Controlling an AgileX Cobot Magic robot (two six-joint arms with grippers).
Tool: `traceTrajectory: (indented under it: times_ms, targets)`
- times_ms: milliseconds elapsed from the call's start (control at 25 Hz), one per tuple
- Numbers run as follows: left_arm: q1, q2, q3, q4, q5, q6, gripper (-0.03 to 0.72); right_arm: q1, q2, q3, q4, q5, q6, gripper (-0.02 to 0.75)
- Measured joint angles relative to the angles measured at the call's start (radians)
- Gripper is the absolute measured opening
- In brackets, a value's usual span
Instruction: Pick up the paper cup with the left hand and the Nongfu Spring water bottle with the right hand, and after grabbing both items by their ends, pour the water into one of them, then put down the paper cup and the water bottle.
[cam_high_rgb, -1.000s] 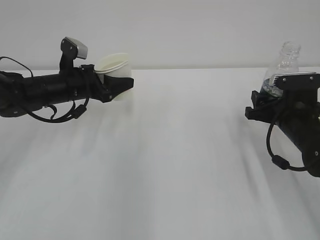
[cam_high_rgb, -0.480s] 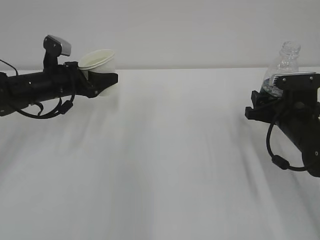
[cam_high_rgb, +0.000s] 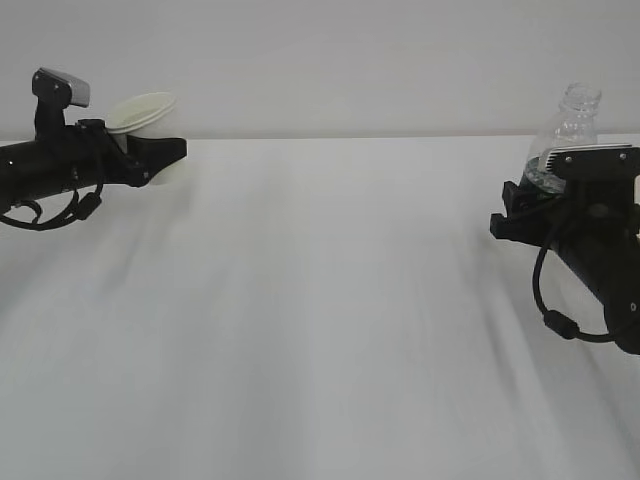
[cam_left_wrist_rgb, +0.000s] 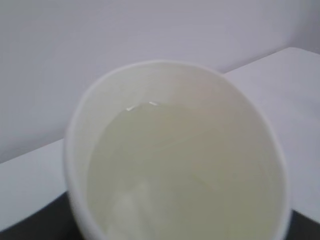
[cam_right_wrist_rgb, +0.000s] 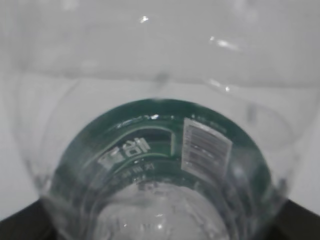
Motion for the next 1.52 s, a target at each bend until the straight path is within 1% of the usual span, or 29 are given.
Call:
traceTrajectory:
  times_ms: [280,760,1000,1240,1360,1520]
  targets:
    - [0.056,0.0,0.005,0.023,0.009,0.0,0.433,0.0,0.0,0.0,0.0,0.0,0.0,0.501]
    - [0.151,0.0,0.08,0.021,0.014,0.002,0.433,0.0,0.0,0.0,0.0,0.0,0.0,0.501]
    - [0.16,0.0,0.112,0.023,0.017,0.02,0.433,0.0,0.0,0.0,-0.008,0.0,0.0,0.501]
    - [0.16,0.0,0.114,0.023,0.017,0.047,0.433,0.0,0.0,0.0,-0.014,0.0,0.0,0.501]
    - [0.16,0.0,0.114,0.009,0.017,0.064,0.433,0.0,0.0,0.0,-0.025,0.0,0.0,0.501]
    - [0.16,0.025,0.114,-0.042,0.015,0.102,0.433,0.0,0.0,0.0,-0.037,0.0,0.0,0.501]
